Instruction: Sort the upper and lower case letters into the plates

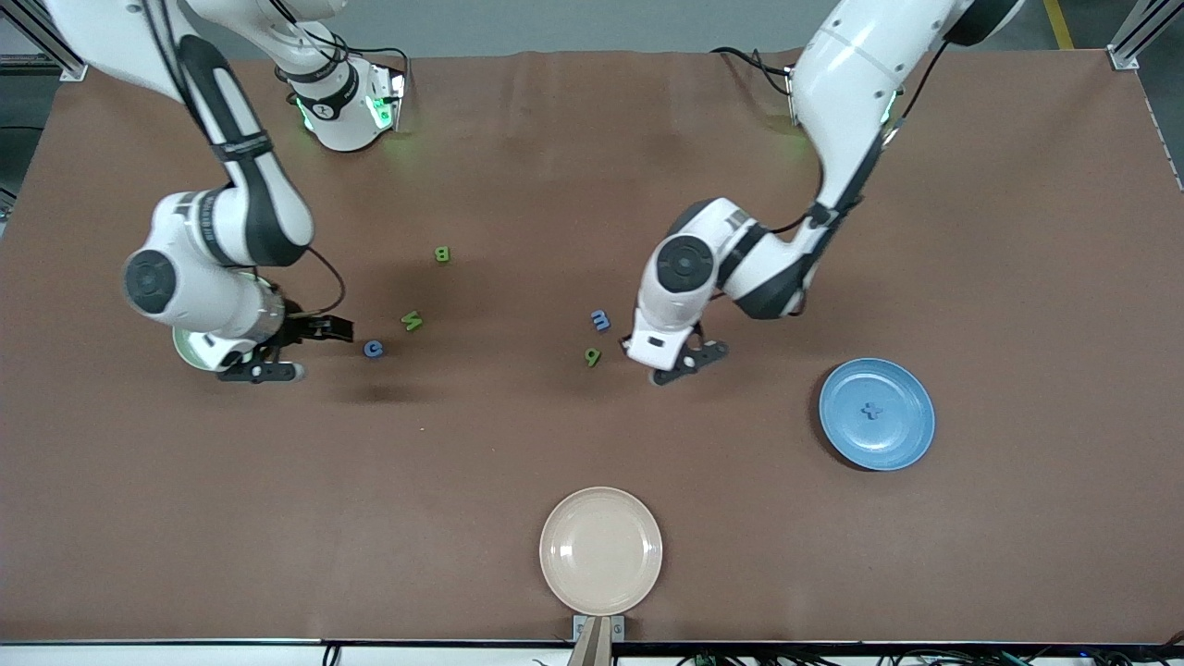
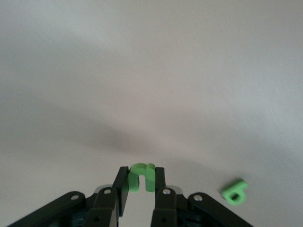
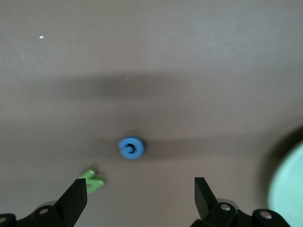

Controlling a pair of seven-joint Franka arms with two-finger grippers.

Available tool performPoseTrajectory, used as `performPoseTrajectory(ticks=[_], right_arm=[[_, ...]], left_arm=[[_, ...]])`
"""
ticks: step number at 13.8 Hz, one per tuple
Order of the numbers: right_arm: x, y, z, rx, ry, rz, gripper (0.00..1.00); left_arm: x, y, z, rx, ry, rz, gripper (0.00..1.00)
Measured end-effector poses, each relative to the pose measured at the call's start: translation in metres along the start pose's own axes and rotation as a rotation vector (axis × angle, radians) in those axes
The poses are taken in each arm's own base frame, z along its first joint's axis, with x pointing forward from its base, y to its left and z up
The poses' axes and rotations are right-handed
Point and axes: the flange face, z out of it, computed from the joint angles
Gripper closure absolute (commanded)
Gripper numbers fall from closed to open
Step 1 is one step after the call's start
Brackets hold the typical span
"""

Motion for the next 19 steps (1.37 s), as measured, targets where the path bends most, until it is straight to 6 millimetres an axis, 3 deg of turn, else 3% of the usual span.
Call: performPoseTrajectory(ticks=[2, 4, 6, 8, 12, 13, 14, 16, 17, 19], right_arm=[[-0.013, -0.019, 0.02, -0.007, 0.034, 0.019, 0.0], [-0.021, -0.023, 0.031, -0.01, 0.04, 0.031, 0.01], [-0.025, -0.033, 0.035, -0.014, 0.038, 0.051, 0.01], [-0.026, -0.043, 0.042, -0.023, 0.049, 0.046, 0.01], [-0.017, -0.024, 0.065, -0.071, 0.078, 0.032, 0.02], [-0.016, -0.021, 0.069, -0.074, 0.074, 0.036, 0.04], [-0.015, -0.02, 0.073, -0.075, 0.071, 0.037, 0.08], [-0.014, -0.02, 0.078, -0.078, 0.063, 0.038, 0.19], [-0.013, -0.02, 0.081, -0.079, 0.06, 0.038, 0.26], [-0.012, -0.02, 0.083, -0.079, 0.058, 0.037, 0.29]], left_arm=[[0.053, -0.045, -0.032, 0.032, 0.006, 0.024, 1.0], [0.096, -0.089, -0.04, 0.071, 0.019, 0.043, 1.0], [0.126, -0.127, -0.032, 0.128, 0.023, 0.072, 0.99], [0.141, -0.15, -0.023, 0.166, 0.022, 0.088, 0.99], [0.178, -0.203, 0.005, 0.253, 0.026, 0.096, 0.94], [0.186, -0.215, 0.013, 0.266, 0.02, 0.093, 0.86], [0.191, -0.224, 0.02, 0.271, 0.011, 0.089, 0.7], [0.194, -0.229, 0.029, 0.275, -0.004, 0.086, 0.0], [0.194, -0.229, 0.032, 0.276, -0.009, 0.087, 0.0], [0.194, -0.229, 0.034, 0.276, -0.01, 0.086, 0.0]])
